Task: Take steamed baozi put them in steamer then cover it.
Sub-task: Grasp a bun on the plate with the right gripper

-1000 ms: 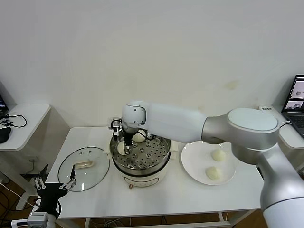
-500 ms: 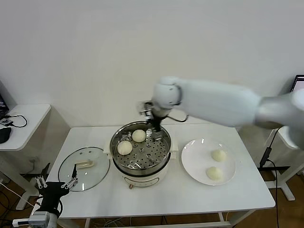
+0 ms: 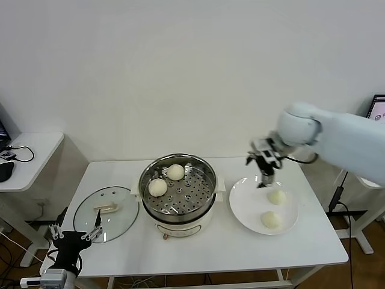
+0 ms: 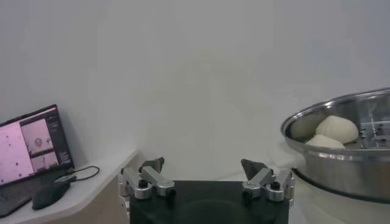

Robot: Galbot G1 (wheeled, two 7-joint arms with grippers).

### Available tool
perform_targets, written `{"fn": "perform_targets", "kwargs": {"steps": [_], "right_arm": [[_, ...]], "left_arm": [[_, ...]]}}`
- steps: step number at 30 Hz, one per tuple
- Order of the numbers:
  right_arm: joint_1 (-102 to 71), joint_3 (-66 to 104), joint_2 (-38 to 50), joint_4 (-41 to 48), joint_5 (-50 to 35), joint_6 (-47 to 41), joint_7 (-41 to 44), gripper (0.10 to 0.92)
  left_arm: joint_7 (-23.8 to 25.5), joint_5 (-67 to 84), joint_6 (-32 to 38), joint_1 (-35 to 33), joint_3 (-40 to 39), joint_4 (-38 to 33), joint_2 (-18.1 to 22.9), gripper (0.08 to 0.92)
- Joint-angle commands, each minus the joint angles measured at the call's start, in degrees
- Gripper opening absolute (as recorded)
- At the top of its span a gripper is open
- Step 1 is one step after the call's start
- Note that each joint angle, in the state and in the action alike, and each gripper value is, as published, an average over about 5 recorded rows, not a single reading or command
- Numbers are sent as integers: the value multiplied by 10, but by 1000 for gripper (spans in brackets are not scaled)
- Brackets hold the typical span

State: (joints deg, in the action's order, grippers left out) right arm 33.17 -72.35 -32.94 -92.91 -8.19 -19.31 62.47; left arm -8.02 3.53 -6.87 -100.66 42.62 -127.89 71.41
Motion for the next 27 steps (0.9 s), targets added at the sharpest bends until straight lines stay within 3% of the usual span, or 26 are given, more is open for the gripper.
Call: {"fn": "perform_targets", "kwargs": {"steps": [1,11,27], "right_arm": [[-120,63,108,-25,84,33,9,822],[-316,216,84,13,120,24,-9,823],[-398,273,-28,132,151,33,-24,823]], "left_arm": [[0,-1,0,-1,0,2,0,823],[1,-5,-2,-12,9,1,2,823],[4,-5,-1,-21,25,3,9,823]]}}
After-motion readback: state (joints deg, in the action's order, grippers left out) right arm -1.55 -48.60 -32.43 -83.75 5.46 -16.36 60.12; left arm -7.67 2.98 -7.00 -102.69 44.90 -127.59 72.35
